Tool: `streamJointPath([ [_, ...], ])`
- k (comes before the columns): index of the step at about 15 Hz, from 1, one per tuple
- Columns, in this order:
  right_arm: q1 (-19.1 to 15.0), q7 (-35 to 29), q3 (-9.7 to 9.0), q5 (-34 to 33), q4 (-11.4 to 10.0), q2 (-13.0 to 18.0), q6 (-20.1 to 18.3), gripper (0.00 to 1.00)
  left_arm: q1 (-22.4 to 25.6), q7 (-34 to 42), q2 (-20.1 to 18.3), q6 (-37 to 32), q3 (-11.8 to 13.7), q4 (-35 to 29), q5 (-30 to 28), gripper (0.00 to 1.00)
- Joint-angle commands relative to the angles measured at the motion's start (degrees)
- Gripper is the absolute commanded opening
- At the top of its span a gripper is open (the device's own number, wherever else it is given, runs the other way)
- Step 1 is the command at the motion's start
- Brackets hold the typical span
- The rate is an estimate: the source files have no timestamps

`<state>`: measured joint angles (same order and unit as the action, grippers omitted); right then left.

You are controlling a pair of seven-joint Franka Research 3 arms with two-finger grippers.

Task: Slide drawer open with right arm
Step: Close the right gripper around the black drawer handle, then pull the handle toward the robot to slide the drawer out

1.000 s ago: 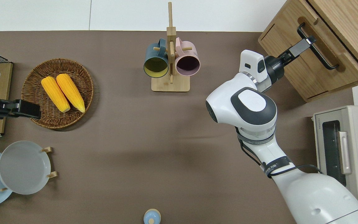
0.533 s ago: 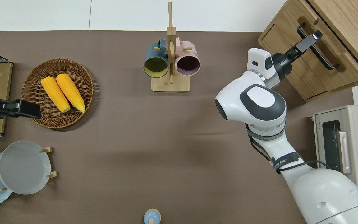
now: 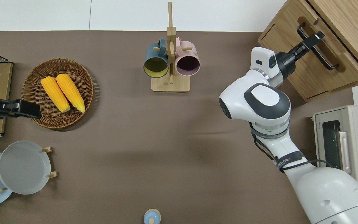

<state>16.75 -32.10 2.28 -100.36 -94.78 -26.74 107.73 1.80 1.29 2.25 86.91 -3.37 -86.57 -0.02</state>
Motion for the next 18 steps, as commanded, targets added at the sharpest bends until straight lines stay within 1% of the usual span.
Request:
streamJointPath([
  [1,-1.63,0.46,-0.44,-1.85,-0.67,0.54,2.57,0.046,0.31,0.56,0.65,-1.13,-0.40,1.40,0.98,0.99],
  [2,-1.63,0.46,-0.44,-1.77,-0.67,0.46,2.57,0.001,0.31,0.56,0.65,-1.13,-0.40,1.49,0.98,0.99],
  [10,-0.67,0.46,-0.70,-0.97,-0.58,0.54,1.78,0.000,0.31,0.47,0.65,-1.13,-0.40,1.49,0.98,0.99],
  [12,0.38,0.55,-0.79,-0.80,-0.67,0.54,1.43,0.000,0.31,0.56,0.65,-1.13,-0.40,1.40,0.98,0.99],
  [14,1.61,0.72,-0.79,1.21,-0.67,0.46,-0.05,0.000,0.31,0.56,0.65,-1.13,-0.40,1.40,0.98,0.99],
  [18,3.90,0.72,-0.88,2.89,-0.67,0.46,-2.78,0.000,0.31,0.56,0.65,-1.13,-0.40,1.49,0.98,0.99],
])
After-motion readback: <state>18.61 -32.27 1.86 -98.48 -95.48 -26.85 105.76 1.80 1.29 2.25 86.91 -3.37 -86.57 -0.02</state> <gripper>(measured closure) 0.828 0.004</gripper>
